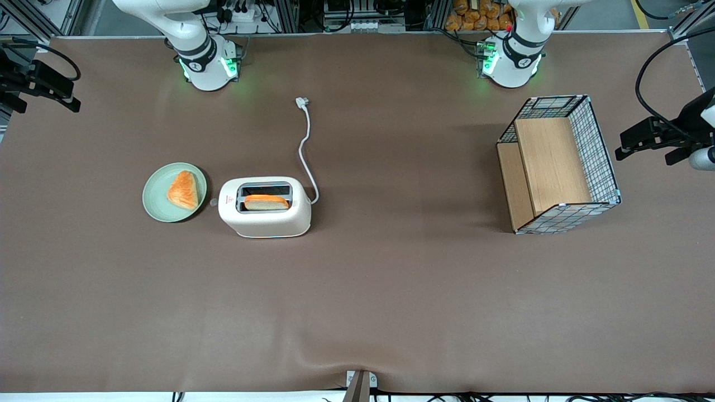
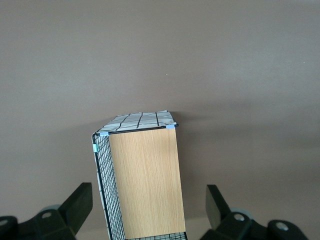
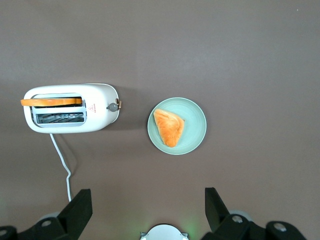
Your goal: Press toaster button with right arm
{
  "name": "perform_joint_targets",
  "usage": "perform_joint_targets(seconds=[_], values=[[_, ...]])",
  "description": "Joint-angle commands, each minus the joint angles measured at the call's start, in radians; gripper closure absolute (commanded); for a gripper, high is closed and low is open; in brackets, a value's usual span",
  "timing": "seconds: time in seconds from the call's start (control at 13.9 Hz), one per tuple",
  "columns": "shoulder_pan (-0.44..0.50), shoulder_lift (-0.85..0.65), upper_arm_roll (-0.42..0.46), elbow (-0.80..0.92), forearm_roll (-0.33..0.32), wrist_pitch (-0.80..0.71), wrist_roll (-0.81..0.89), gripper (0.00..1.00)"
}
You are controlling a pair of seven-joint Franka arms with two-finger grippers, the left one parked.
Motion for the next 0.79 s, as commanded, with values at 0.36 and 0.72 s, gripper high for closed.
perform_joint_targets(seconds=[0.36, 0.72], values=[[-0.022, 0.009, 0.008, 0.017, -0.009, -0.004, -0.007, 0.00], [-0.020, 0.018, 0.008, 0.019, -0.009, -0.003, -0.007, 0.00]])
